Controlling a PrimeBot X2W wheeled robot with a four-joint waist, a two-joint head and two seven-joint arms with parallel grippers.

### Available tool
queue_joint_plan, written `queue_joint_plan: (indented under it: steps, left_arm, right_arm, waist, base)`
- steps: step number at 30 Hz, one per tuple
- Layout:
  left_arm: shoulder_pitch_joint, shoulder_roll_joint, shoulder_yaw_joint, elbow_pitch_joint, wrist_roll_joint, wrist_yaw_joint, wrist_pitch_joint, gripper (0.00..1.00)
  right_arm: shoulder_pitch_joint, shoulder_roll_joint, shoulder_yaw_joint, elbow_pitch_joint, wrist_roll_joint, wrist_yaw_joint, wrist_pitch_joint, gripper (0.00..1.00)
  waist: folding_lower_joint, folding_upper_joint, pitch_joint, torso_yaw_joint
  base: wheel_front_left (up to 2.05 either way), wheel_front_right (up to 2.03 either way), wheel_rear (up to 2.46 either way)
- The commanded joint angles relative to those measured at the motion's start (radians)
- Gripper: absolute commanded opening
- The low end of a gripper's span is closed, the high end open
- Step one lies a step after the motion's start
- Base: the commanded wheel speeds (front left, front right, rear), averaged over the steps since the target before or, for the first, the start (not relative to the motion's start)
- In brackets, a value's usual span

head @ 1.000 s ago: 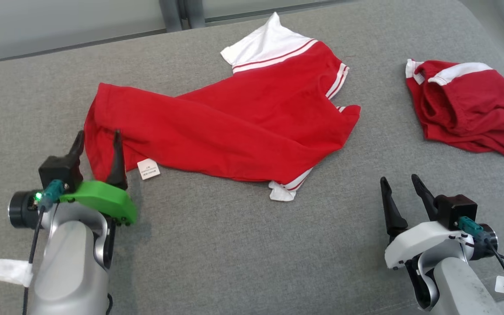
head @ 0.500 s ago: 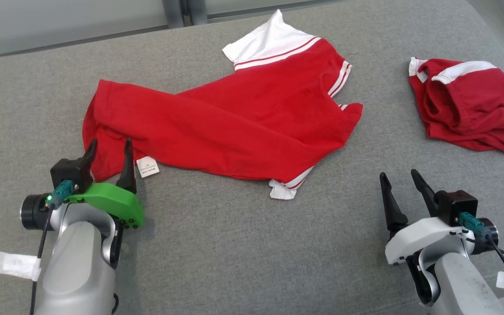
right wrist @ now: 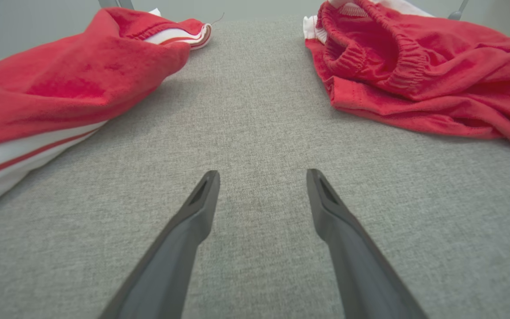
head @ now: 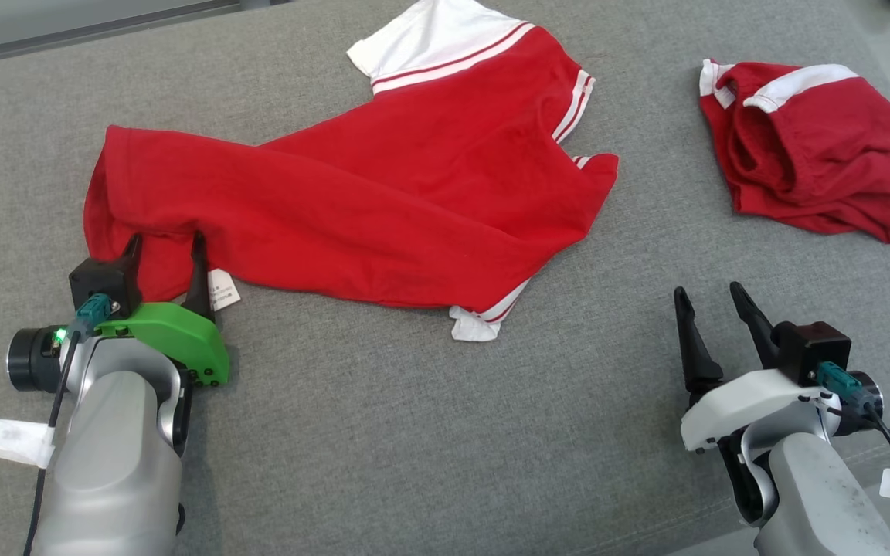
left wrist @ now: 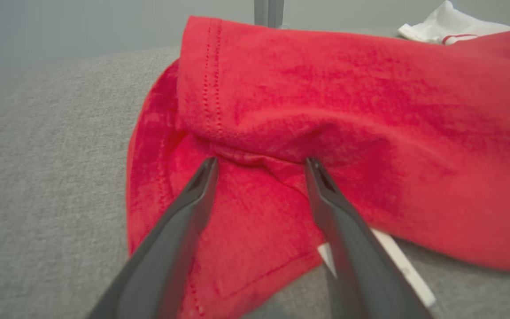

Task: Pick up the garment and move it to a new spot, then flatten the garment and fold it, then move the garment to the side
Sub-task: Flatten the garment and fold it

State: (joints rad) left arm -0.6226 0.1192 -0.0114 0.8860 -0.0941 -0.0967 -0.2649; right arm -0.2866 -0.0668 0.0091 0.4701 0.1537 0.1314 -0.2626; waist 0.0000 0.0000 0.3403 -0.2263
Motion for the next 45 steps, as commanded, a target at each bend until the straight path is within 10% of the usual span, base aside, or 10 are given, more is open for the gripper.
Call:
queue_joint_plan:
  steps: [1, 5, 6, 18, 36, 42, 43, 44, 45]
  left_arm:
    - [-0.001, 0.002, -0.004, 0.003, 0.009, -0.001, 0.002, 0.82]
    - [0.014, -0.011, -0.020, -0.063, 0.020, -0.007, 0.001, 0.04]
    - [0.022, -0.014, -0.024, -0.071, 0.019, -0.009, 0.001, 0.00]
    - [0.067, -0.031, -0.019, -0.175, -0.005, -0.025, 0.001, 0.00]
    - [0.441, -0.068, -0.040, -0.679, -0.081, -0.005, 0.001, 0.00]
    - [0.625, -0.067, -0.072, -0.592, -0.104, 0.036, 0.001, 0.00]
    - [0.635, -0.067, -0.070, -0.564, -0.117, 0.042, 0.001, 0.33]
    - [0.638, -0.067, -0.074, -0.543, -0.117, 0.045, 0.001, 0.92]
    - [0.638, -0.067, -0.078, -0.533, -0.121, 0.046, 0.001, 1.00]
  right_arm:
    - [-0.009, 0.002, -0.003, -0.001, -0.001, -0.002, -0.003, 1.00]
    - [-0.014, 0.005, -0.004, -0.004, -0.006, -0.002, -0.003, 1.00]
    - [-0.016, 0.005, -0.003, -0.003, -0.006, -0.002, -0.003, 1.00]
    - [0.007, 0.009, -0.018, 0.004, 0.004, -0.002, -0.003, 1.00]
    - [0.106, 0.013, -0.063, 0.035, 0.006, -0.002, -0.003, 1.00]
    - [0.119, 0.014, -0.060, 0.048, 0.003, -0.002, -0.003, 1.00]
    - [0.120, 0.014, -0.055, 0.050, 0.005, -0.002, -0.003, 1.00]
    - [0.118, 0.014, -0.047, 0.052, 0.008, -0.002, -0.003, 1.00]
    - [0.118, 0.014, -0.037, 0.055, 0.014, -0.002, -0.003, 1.00]
  waist:
    - [0.0000, 0.0000, 0.002, 0.004]
    - [0.0000, 0.0000, 0.001, 0.017]
    - [0.0000, 0.0000, -0.001, 0.020]
    - [0.0000, 0.0000, -0.058, 0.070]
    - [0.0000, 0.0000, -0.226, 0.329]
    - [0.0000, 0.0000, -0.261, 0.387]
    - [0.0000, 0.0000, -0.265, 0.390]
    - [0.0000, 0.0000, -0.267, 0.392]
    - [0.0000, 0.0000, -0.269, 0.394]
  base:
    - [0.00, 0.00, 0.00]
    - [0.00, 0.00, 0.00]
    - [0.00, 0.00, 0.00]
    - [0.00, 0.00, 0.00]
    - [0.00, 0.00, 0.00]
    - [0.00, 0.00, 0.00]
    - [0.00, 0.00, 0.00]
    - [0.00, 0.00, 0.00]
    - [0.00, 0.00, 0.00]
